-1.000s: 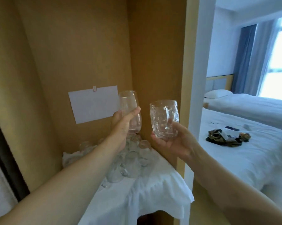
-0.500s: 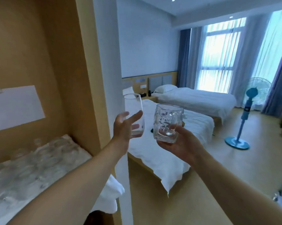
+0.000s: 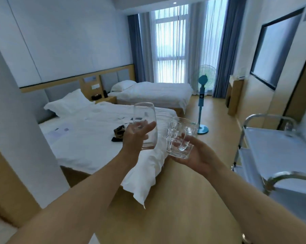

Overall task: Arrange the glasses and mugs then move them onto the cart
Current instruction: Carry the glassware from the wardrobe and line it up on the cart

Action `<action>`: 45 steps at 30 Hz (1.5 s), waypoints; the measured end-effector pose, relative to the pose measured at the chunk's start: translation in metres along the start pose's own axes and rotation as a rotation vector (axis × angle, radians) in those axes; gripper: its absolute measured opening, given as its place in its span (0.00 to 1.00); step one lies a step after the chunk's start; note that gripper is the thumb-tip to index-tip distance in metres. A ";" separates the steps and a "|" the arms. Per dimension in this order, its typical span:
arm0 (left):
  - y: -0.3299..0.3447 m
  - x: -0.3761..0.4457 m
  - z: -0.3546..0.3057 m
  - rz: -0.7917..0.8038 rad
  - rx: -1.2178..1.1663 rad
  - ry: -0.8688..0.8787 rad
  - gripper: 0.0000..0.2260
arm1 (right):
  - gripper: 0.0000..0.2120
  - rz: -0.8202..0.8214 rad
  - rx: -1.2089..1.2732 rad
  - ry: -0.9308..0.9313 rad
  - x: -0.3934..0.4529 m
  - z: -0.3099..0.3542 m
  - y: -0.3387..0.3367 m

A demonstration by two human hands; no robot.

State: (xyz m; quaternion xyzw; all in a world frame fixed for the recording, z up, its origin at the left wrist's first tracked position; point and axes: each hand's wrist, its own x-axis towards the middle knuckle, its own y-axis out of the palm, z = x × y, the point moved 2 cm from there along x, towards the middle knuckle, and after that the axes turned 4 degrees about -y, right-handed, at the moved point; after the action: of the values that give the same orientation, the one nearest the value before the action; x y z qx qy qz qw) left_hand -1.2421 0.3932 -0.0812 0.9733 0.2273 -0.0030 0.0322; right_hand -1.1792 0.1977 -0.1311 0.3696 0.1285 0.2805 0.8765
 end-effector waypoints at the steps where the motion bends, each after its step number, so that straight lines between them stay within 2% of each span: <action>1: 0.009 0.014 0.002 0.028 0.020 0.004 0.35 | 0.35 -0.013 -0.012 -0.031 0.008 0.006 -0.007; 3: 0.024 0.044 0.006 0.090 0.061 -0.004 0.42 | 0.31 -0.046 -0.041 -0.086 0.023 0.019 -0.019; 5: 0.039 0.074 0.009 0.156 0.068 -0.023 0.44 | 0.27 -0.081 -0.037 -0.126 0.039 0.030 -0.029; 9: 0.068 0.133 0.016 0.255 0.021 -0.061 0.46 | 0.28 -0.171 -0.065 -0.182 0.071 0.049 -0.050; 17: 0.116 0.212 0.051 0.433 -0.025 -0.224 0.30 | 0.43 -0.302 -0.071 -0.239 0.105 0.058 -0.093; 23: 0.166 0.250 0.075 0.492 0.019 -0.308 0.28 | 0.49 -0.386 0.048 -0.291 0.116 0.072 -0.143; 28: 0.217 0.282 0.082 0.556 0.026 -0.287 0.30 | 0.37 -0.433 0.048 -0.335 0.140 0.109 -0.185; 34: 0.300 0.336 0.081 0.597 0.074 -0.242 0.35 | 0.47 -0.423 0.056 -0.394 0.182 0.179 -0.247; 41: 0.388 0.400 0.082 0.602 0.107 -0.227 0.32 | 0.43 -0.420 0.055 -0.396 0.232 0.255 -0.312; 45: 0.429 0.429 0.098 0.634 0.131 -0.276 0.34 | 0.45 -0.453 0.042 -0.422 0.250 0.279 -0.345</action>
State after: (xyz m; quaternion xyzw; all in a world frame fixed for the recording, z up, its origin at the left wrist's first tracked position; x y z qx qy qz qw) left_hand -0.6662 0.1926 -0.1617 0.9859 -0.0935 -0.1391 -0.0005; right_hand -0.7190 -0.0122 -0.1908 0.3997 0.0288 -0.0076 0.9162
